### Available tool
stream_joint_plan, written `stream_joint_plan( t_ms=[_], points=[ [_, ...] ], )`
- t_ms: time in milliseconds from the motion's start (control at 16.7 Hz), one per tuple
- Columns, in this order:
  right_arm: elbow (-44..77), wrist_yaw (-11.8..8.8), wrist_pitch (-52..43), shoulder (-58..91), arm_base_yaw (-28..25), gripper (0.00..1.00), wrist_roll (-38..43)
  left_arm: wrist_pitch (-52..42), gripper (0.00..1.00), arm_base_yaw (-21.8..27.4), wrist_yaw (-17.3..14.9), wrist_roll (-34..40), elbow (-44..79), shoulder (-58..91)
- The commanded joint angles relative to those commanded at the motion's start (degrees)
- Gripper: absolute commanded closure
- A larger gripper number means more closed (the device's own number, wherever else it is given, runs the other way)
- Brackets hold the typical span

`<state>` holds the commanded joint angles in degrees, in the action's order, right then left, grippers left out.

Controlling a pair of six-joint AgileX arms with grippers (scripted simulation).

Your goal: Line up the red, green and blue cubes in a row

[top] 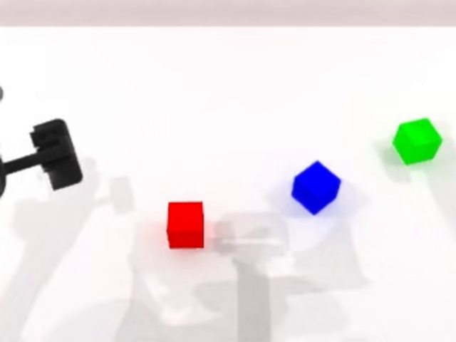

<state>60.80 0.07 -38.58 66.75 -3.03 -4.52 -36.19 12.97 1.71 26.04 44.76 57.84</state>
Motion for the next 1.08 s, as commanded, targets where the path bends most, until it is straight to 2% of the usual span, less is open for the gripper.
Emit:
stream_joint_plan(
  t_ms=[300,600,840,1080],
  points=[
    [26.50,0.16,-17.96,31.78,-1.32,0.00,-2.11,14.64,0.00,-7.54,-0.08,-9.52,-22.09,-26.85],
    [48.27,0.21,-31.52,55.02,-2.38,0.00,-3.71,27.21,0.00,-12.07,-0.90,-19.05,-37.06,-45.67],
    [59.89,0.22,-37.64,66.44,-2.86,0.00,-4.46,34.30,0.00,-13.82,-1.55,-24.52,-43.38,-55.16],
    [62.67,0.20,-39.13,69.00,-2.99,0.00,-4.65,36.19,0.00,-14.12,-1.71,-26.04,-44.77,-57.84]
  ],
)
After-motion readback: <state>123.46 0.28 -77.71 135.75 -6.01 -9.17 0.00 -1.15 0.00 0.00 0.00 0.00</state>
